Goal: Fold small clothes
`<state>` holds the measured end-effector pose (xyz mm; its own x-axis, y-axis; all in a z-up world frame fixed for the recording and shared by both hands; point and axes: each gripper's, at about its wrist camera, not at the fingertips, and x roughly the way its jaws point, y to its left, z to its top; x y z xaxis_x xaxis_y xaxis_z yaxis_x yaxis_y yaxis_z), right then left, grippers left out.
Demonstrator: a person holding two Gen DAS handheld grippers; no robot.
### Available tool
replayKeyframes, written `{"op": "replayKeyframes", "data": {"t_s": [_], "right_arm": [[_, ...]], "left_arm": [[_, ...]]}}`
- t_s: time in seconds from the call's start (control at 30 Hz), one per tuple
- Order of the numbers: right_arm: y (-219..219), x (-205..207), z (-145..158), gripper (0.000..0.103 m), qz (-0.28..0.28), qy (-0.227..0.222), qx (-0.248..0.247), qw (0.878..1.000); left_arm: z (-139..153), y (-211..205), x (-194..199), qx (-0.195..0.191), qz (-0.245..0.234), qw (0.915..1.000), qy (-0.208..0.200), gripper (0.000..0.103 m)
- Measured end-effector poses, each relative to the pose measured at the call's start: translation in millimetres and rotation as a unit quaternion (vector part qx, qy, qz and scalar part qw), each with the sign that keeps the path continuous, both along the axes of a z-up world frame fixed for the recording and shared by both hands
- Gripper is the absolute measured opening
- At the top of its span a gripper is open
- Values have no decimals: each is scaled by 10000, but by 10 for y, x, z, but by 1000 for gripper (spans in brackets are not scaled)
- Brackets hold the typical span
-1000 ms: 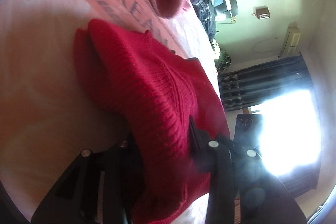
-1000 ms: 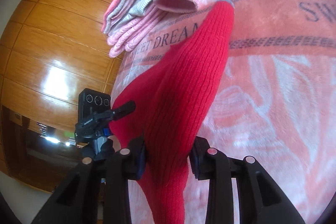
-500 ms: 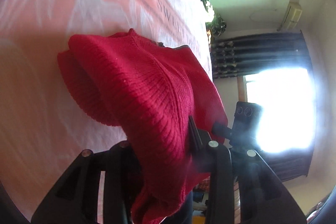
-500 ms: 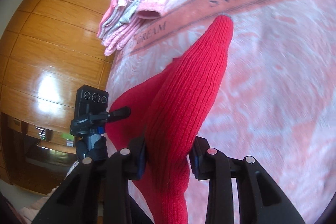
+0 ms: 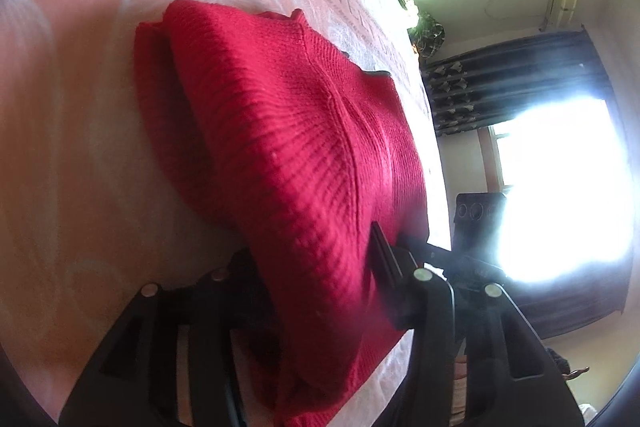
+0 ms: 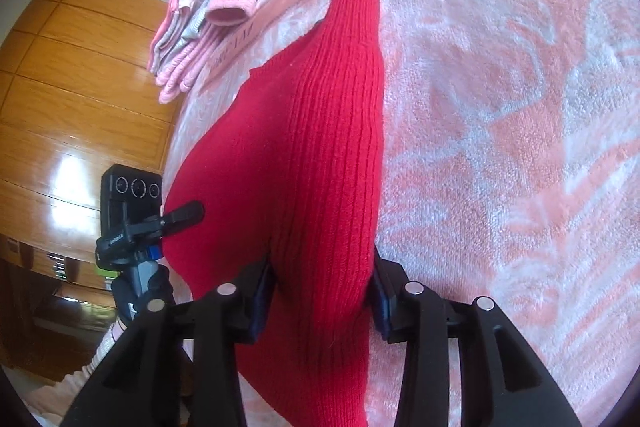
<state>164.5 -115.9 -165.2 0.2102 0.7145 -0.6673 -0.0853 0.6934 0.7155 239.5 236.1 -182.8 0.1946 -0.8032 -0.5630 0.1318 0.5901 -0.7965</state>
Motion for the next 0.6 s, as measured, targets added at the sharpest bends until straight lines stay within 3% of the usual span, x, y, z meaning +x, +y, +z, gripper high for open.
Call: {"op": "replayKeyframes", "data": {"t_s": [0.17,0.27,0.4,0.47,0.53,0.6], "right_arm": [[-29,-243,129,56,115,-104,-16,9999],[-17,-438,158,56,225,-112,-85,9996],[-1,-594,87,55,217,-18,-26,9998],[-8,-634,49,53,192,-25,39,9998],[-28,-657,13,53,171,-4,119,9998],[-13,-653,1,52,190,-26,101,9998]], "left_arm": [[162,15,-300,304,-40,9985,-460,61],[182,43,-495,421,45,9971,-639,64],[13,53,-771,757,57,9963,-413,73],[43,4,-884,941,27,9928,-744,73],[57,-72,-899,1139,-82,9898,-854,75],[63,-127,-855,1099,-74,9905,-826,81]]}}
